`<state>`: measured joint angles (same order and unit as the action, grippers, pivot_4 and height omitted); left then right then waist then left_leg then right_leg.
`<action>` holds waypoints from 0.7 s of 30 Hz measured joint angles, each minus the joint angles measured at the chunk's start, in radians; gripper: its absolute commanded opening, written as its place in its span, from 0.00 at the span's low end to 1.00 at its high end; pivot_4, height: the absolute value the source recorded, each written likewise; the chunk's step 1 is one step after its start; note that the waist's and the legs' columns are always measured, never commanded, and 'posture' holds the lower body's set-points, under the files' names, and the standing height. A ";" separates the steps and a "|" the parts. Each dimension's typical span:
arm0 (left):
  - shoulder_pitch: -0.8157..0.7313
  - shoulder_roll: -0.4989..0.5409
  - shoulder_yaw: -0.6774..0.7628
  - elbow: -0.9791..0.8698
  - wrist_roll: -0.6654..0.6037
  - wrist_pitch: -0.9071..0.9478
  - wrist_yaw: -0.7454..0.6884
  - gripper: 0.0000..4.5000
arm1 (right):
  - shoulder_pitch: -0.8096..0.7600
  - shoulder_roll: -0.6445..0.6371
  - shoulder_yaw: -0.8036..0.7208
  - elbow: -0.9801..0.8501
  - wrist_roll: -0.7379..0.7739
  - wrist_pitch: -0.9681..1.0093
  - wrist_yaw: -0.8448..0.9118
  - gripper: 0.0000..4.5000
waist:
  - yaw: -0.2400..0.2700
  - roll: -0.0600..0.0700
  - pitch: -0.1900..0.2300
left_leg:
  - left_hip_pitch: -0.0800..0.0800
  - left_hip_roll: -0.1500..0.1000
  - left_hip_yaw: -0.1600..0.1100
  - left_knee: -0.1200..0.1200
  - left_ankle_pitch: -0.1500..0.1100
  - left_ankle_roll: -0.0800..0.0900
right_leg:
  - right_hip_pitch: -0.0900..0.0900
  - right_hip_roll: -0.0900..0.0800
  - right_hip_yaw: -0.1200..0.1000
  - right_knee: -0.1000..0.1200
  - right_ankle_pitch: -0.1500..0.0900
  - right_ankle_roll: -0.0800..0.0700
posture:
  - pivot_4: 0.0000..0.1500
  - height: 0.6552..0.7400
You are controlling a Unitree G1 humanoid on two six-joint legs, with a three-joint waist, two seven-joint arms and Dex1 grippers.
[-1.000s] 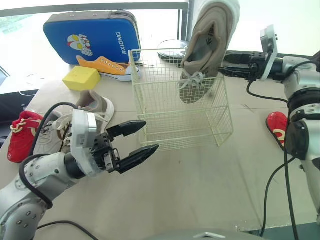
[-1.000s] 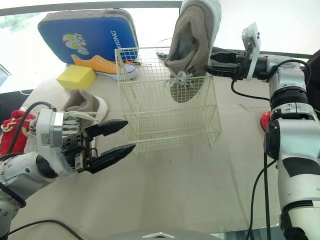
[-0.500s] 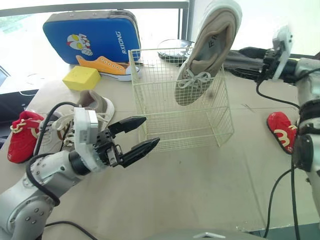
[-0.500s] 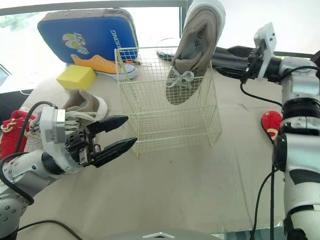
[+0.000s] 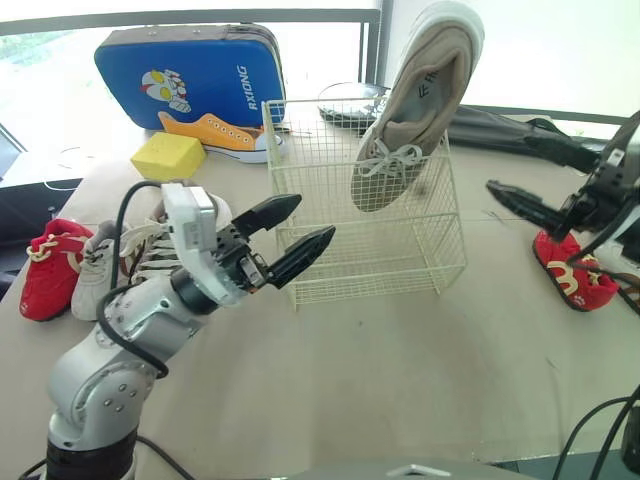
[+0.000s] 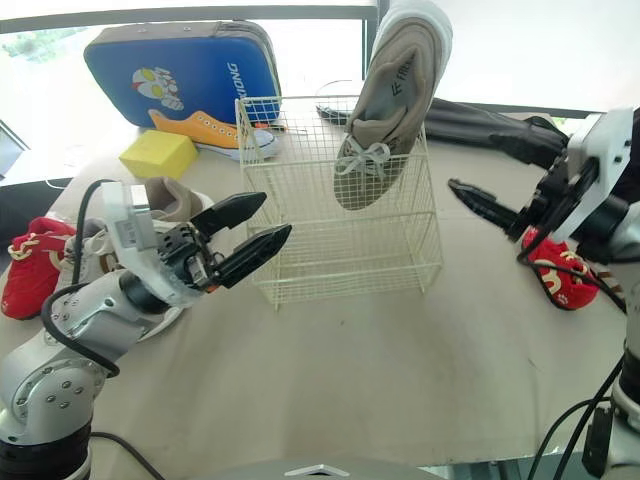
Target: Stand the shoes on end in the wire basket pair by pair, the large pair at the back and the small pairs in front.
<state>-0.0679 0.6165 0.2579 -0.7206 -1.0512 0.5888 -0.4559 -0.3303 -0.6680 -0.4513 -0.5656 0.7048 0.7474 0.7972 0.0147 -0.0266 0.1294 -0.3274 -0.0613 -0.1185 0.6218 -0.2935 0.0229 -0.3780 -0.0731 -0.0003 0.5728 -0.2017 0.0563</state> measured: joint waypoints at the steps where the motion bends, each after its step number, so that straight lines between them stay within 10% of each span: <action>1: -0.011 -0.002 -0.016 0.003 0.000 0.007 0.016 1.00 | 0.069 0.020 0.008 -0.095 0.050 0.028 -0.048 0.99 | 0.002 0.000 0.000 | 0.000 0.000 -0.001 0.001 0.000 0.000 | 0.000 0.001 0.000 0.000 0.000 0.000 | 1.00 1.00; 21: 0.346 0.165 0.162 -0.018 -0.054 0.080 -0.165 1.00 | 0.488 -0.018 0.231 -0.279 -0.056 -0.170 -0.034 0.99 | 0.000 0.000 0.000 | 0.000 0.002 -0.002 -0.001 -0.001 -0.001 | -0.001 0.000 -0.002 -0.002 -0.001 0.000 | 1.00 1.00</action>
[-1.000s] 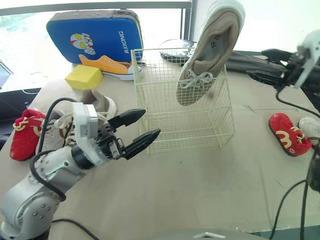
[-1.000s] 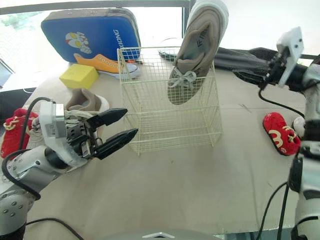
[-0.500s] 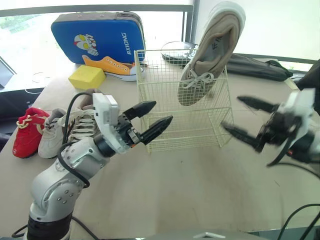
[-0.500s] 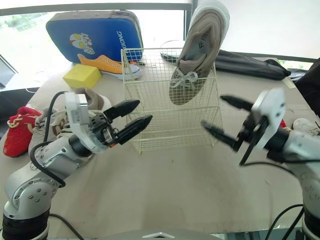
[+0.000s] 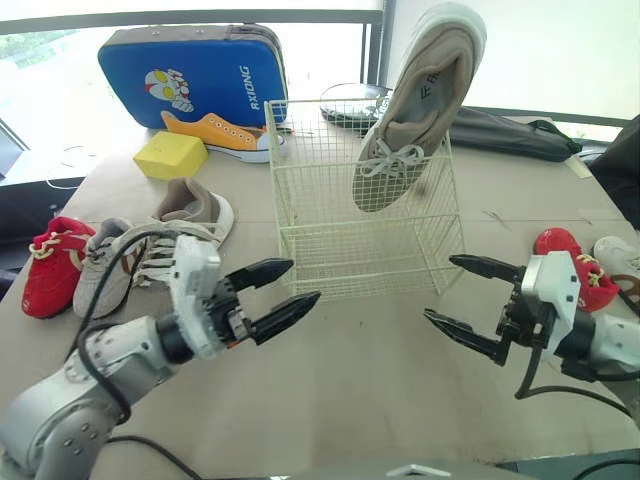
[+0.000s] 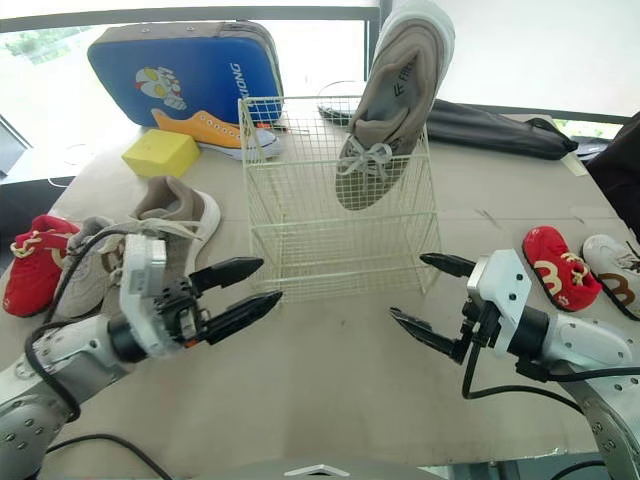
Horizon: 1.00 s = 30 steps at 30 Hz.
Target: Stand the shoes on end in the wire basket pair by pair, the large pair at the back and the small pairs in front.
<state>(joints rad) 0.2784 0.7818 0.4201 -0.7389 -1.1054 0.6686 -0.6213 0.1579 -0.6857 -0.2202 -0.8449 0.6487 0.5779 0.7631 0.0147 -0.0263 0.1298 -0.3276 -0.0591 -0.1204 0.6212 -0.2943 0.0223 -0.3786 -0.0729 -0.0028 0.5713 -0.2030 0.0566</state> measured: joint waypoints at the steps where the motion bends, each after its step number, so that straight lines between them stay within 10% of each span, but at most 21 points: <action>1: 0.025 -0.001 0.021 0.000 0.000 0.000 -0.009 1.00 | 0.007 -0.003 0.005 0.002 -0.001 -0.008 0.008 0.99 | 0.000 0.000 0.000 | 0.000 0.000 0.000 0.000 0.000 0.000 | 0.000 0.000 0.000 0.000 0.000 0.000 | 1.00 1.00; 21: 0.197 -0.013 0.284 0.116 -0.025 0.005 -0.045 1.00 | -0.150 0.007 0.168 0.100 0.021 -0.098 0.095 0.99 | 0.002 -0.001 0.001 | 0.000 0.000 0.000 -0.003 0.000 0.000 | -0.001 -0.001 -0.001 -0.002 0.000 0.000 | 1.00 1.00; 30: -0.007 0.172 0.327 0.459 -0.041 0.186 0.000 1.00 | -0.162 -0.003 0.167 0.088 0.065 -0.116 0.124 0.99 | -0.001 -0.001 0.001 | 0.000 0.000 -0.001 -0.004 0.000 0.000 | -0.002 0.001 -0.004 0.000 0.000 0.000 | 1.00 1.00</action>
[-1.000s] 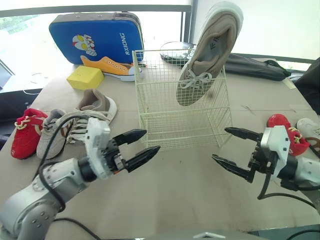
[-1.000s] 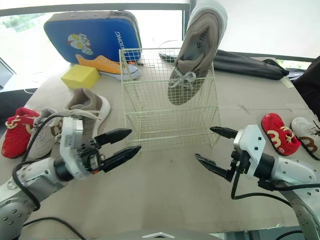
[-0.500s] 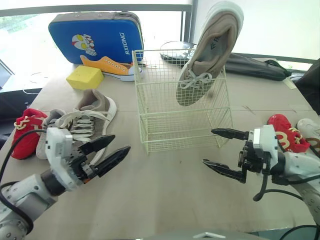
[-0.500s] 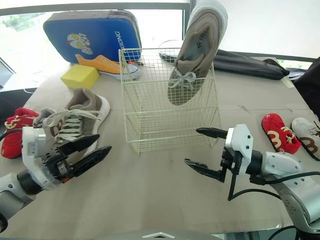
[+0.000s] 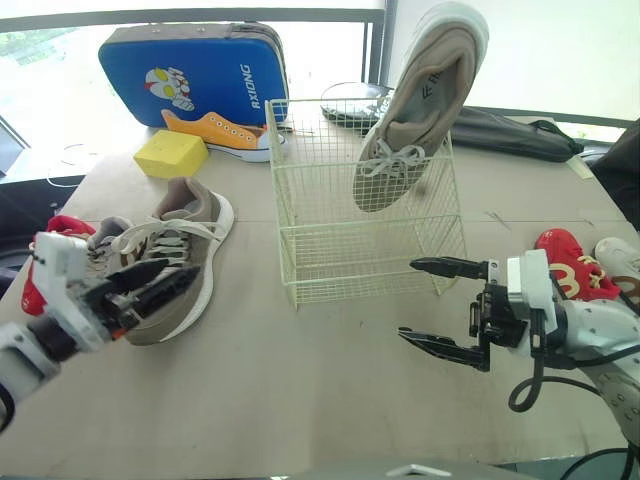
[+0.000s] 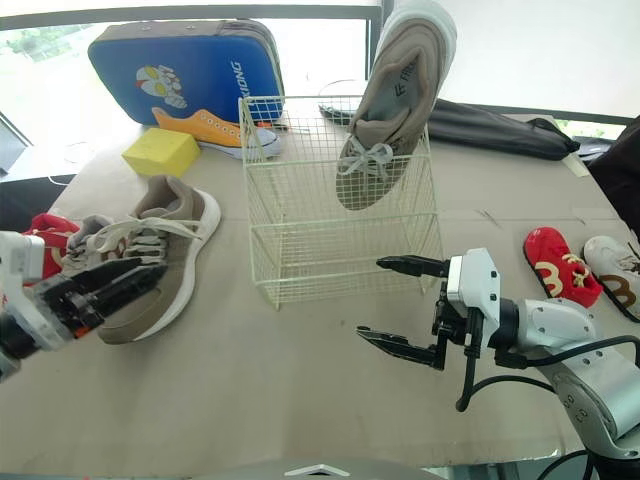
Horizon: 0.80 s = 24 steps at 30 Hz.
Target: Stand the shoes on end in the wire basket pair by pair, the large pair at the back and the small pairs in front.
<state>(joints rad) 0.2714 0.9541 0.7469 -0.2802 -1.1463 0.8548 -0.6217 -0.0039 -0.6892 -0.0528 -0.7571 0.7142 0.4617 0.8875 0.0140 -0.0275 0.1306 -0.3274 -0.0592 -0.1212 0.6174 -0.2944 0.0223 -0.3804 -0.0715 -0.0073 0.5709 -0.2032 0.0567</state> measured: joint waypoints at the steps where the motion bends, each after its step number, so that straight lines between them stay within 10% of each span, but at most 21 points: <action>1: -0.021 0.013 -0.004 0.028 0.000 0.017 -0.004 1.00 | 0.001 0.000 -0.001 0.000 -0.002 -0.004 0.000 0.99 | -0.001 0.000 0.000 | 0.000 0.000 0.000 0.000 0.000 0.000 | 0.000 0.000 0.000 0.000 0.000 0.000 | 1.00 1.00; 13: -0.533 0.350 -0.377 0.713 0.271 0.150 -0.346 1.00 | 0.108 -0.013 -0.046 -0.074 -0.004 -0.017 -0.052 0.99 | -0.001 -0.004 0.002 | 0.001 -0.002 0.003 -0.002 0.000 0.000 | -0.003 0.001 0.000 0.002 0.000 0.000 | 1.00 1.00; 24: -1.006 0.159 -0.814 1.206 0.725 -0.058 -0.560 1.00 | 0.138 -0.015 -0.047 -0.121 -0.021 -0.028 -0.120 0.99 | 0.007 -0.007 0.000 | 0.000 -0.003 0.002 0.000 0.002 0.002 | -0.003 0.000 -0.001 0.002 0.001 0.003 | 1.00 1.00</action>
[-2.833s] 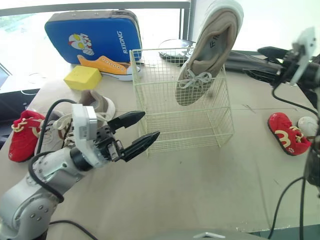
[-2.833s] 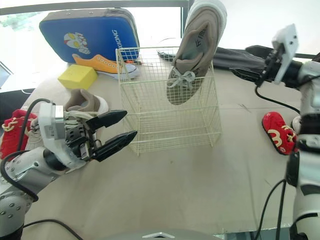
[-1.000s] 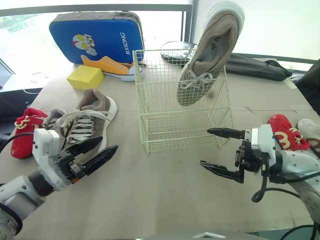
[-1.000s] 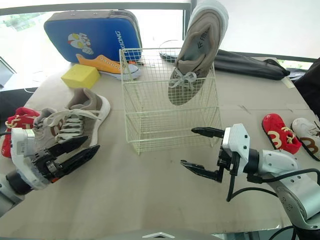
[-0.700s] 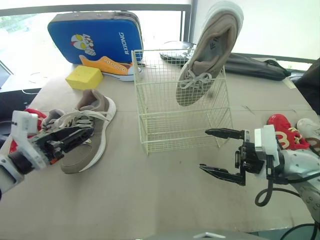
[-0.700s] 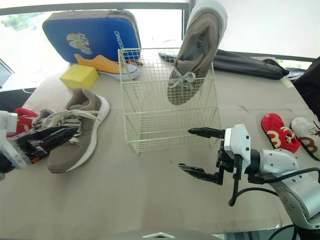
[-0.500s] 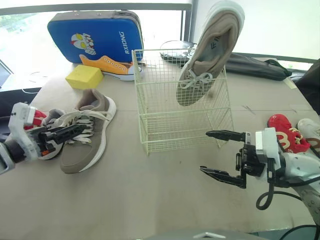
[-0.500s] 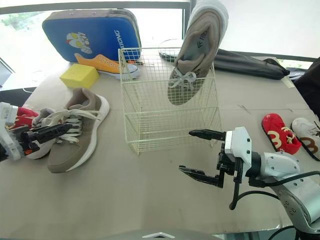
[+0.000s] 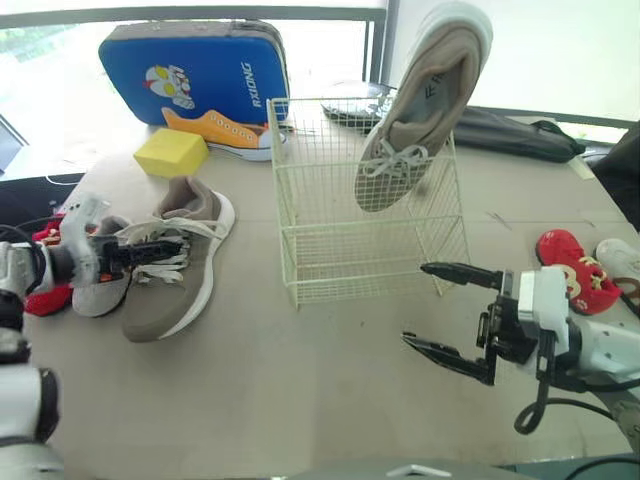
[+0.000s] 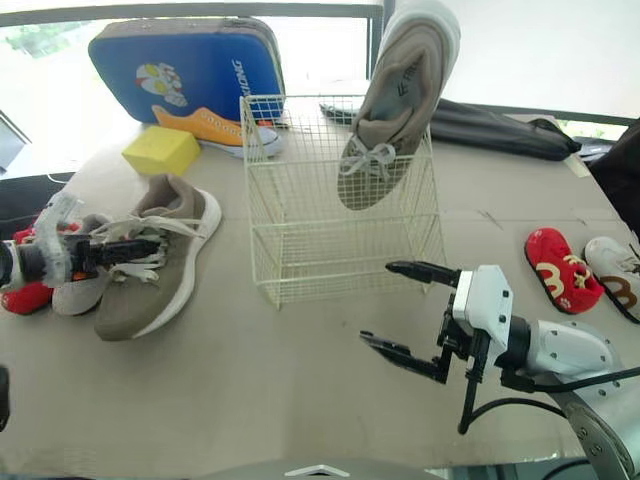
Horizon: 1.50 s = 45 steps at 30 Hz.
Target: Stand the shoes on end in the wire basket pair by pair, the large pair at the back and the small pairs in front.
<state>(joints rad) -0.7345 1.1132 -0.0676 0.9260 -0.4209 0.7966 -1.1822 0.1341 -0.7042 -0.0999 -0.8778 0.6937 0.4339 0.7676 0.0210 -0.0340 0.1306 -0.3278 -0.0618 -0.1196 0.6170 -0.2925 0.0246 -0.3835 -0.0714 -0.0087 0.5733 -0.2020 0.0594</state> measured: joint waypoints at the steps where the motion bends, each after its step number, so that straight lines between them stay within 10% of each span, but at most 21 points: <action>1: -0.016 -0.012 -0.019 0.041 0.033 -0.033 -0.018 0.95 | 0.004 -0.001 0.000 -0.007 0.000 0.000 -0.005 1.00 | -0.001 0.001 0.000 | 0.000 0.000 0.001 0.000 0.000 0.000 | 0.000 0.000 0.001 0.000 0.000 0.000 | 1.00 1.00; 6: -0.098 -0.055 -0.056 0.236 0.178 -0.163 -0.131 0.51 | 0.026 -0.010 -0.009 -0.027 -0.001 0.000 -0.031 1.00 | -0.006 0.007 -0.006 | 0.001 0.000 0.001 0.000 0.001 0.003 | 0.000 -0.002 0.001 0.000 0.000 0.000 | 1.00 1.00; 13: -0.073 -0.062 0.077 0.276 0.135 -0.043 -0.277 0.25 | 0.052 -0.025 -0.039 -0.038 0.000 -0.001 -0.036 1.00 | -0.006 0.000 -0.004 | -0.002 -0.003 -0.001 0.002 0.000 0.005 | 0.000 -0.002 0.000 0.000 -0.001 0.005 | 1.00 1.00; 19: 0.240 -0.016 0.503 -0.285 -0.129 0.373 -0.197 0.25 | 0.062 -0.013 -0.061 -0.035 0.000 -0.002 -0.064 1.00 | -0.022 -0.010 0.001 | -0.004 0.001 -0.004 0.001 -0.001 0.005 | -0.001 -0.007 0.000 -0.001 -0.001 0.004 | 1.00 1.00; 26: -0.072 -0.433 0.873 -1.026 -0.314 0.608 0.402 0.25 | 0.085 0.022 -0.077 -0.026 -0.026 -0.009 -0.122 1.00 | 0.025 -0.007 0.002 | -0.002 -0.001 -0.004 0.008 0.002 -0.008 | 0.008 -0.010 -0.004 0.001 -0.001 0.006 | 1.00 1.00; 33: -0.158 -0.705 0.496 -1.154 -0.079 0.156 0.713 0.25 | 0.067 0.052 -0.182 -0.053 0.023 -0.007 -0.213 1.00 | 0.016 -0.007 0.002 | -0.002 -0.001 -0.003 0.005 0.004 -0.011 | 0.006 -0.008 -0.002 0.000 0.002 0.002 | 1.00 1.00; 45: -0.262 -0.738 0.184 -0.841 0.280 -0.712 0.738 0.25 | 0.004 0.048 -0.258 -0.115 0.123 0.022 -0.385 1.00 | 0.020 -0.007 0.002 | -0.003 -0.001 -0.001 0.007 0.006 -0.006 | 0.006 -0.005 -0.003 -0.001 0.000 0.006 | 1.00 1.00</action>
<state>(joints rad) -0.9967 0.3755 0.1165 0.0850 -0.1413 0.0844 -0.4442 0.1380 -0.6562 -0.3578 -0.9926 0.8167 0.4557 0.3826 0.0412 -0.0408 0.1330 -0.3312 -0.0632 -0.1205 0.6235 -0.2869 0.0189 -0.3771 -0.0760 -0.0113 0.5721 -0.2018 0.0656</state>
